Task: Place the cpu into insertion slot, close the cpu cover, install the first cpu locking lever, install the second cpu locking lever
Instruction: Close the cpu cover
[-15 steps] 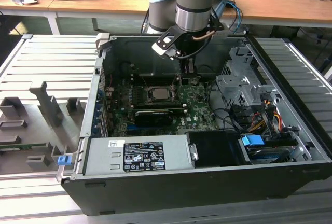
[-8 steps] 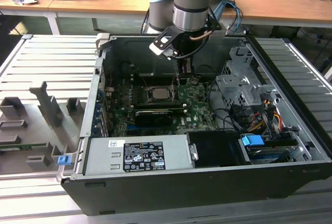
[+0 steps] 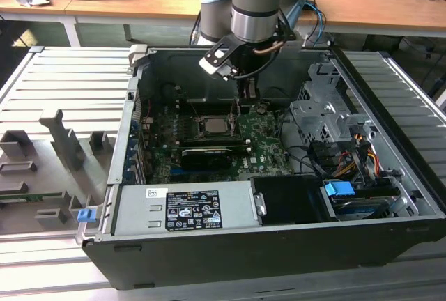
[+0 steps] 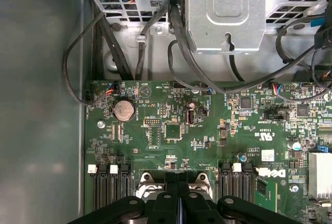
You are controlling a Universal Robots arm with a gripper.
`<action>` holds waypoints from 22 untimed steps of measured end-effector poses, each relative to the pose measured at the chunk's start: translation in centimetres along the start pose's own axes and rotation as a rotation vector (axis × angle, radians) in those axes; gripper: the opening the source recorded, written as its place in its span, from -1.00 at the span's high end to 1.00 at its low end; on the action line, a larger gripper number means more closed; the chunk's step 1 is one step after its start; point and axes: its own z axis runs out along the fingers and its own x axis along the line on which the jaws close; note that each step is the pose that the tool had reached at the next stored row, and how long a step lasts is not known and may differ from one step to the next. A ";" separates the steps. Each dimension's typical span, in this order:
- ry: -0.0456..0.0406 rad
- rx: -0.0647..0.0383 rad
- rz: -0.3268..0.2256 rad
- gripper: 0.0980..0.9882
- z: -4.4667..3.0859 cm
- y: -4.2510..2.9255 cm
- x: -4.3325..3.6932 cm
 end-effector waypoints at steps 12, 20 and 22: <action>0.0000 0.000 0.000 0.98 0.00 -0.33 0.00; 0.0000 0.000 0.000 0.98 -0.01 -0.59 0.00; 0.0000 0.000 0.000 0.98 -0.01 -0.65 0.00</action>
